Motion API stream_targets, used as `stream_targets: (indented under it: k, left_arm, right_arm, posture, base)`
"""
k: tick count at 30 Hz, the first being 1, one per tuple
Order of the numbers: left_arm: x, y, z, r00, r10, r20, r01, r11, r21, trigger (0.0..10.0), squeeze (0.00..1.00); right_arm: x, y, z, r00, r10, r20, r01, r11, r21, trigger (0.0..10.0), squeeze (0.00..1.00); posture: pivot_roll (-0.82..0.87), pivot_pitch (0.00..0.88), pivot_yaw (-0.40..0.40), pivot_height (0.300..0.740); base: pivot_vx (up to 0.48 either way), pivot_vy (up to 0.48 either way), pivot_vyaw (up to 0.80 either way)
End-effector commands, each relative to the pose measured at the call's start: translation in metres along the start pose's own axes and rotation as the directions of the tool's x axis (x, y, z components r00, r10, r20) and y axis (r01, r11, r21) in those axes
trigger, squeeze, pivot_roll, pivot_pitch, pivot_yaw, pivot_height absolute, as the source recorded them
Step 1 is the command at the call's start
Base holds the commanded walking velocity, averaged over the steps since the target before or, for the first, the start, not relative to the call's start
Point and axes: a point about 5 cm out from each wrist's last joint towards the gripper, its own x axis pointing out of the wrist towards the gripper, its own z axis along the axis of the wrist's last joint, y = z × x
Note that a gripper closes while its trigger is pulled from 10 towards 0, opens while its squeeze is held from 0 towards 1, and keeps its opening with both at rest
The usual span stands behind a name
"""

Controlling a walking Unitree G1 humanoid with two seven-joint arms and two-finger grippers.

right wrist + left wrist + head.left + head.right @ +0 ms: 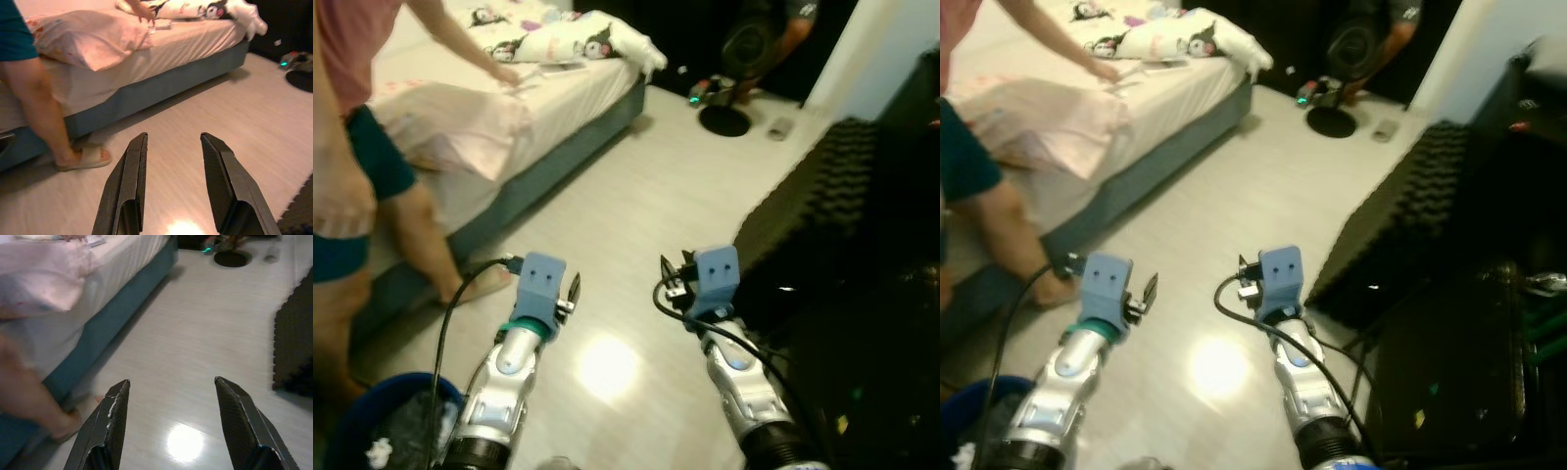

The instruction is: Clean up the room

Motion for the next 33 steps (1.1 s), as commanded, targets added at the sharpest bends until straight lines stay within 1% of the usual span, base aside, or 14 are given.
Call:
stream_targets:
  k: [1,15,19,33]
  left_arm:
    - [0.0002,-0.0108,0.0000,1.000,-0.031,-0.002,0.031,1.000,-0.002,10.0,0.00]
    - [0.0004,-0.0107,-0.0006,0.999,-0.032,-0.003,0.032,0.999,-0.001,10.0,0.00]
    - [0.0005,-0.0107,-0.0005,1.000,-0.031,-0.003,0.031,1.000,-0.002,10.0,0.00]
    - [0.0012,-0.0113,-0.0002,0.999,-0.033,-0.003,0.033,0.999,-0.001,10.0,0.00]
  right_arm:
    - [-0.0038,-0.0121,-0.0031,0.999,-0.035,-0.013,0.035,0.999,-0.016,10.0,0.00]
    - [-0.0040,-0.0119,-0.0038,0.999,-0.039,-0.014,0.039,0.999,-0.009,10.0,0.00]
    - [-0.0040,-0.0118,-0.0042,0.999,-0.042,-0.016,0.042,0.999,0.002,10.0,0.00]
    - [-0.0037,-0.0123,-0.0043,0.999,-0.041,-0.016,0.041,0.999,-0.005,10.0,0.00]
  posture:
    - [0.01,0.013,-0.007,0.728]
    - [0.01,0.013,-0.007,0.728]
    - [0.01,0.013,-0.006,0.728]
    - [0.01,0.012,-0.006,0.728]
  base:
    - [0.480,0.000,0.00]
    - [0.455,0.000,-0.03]
    - [0.360,0.000,-0.78]
    - [0.380,0.000,-0.78]
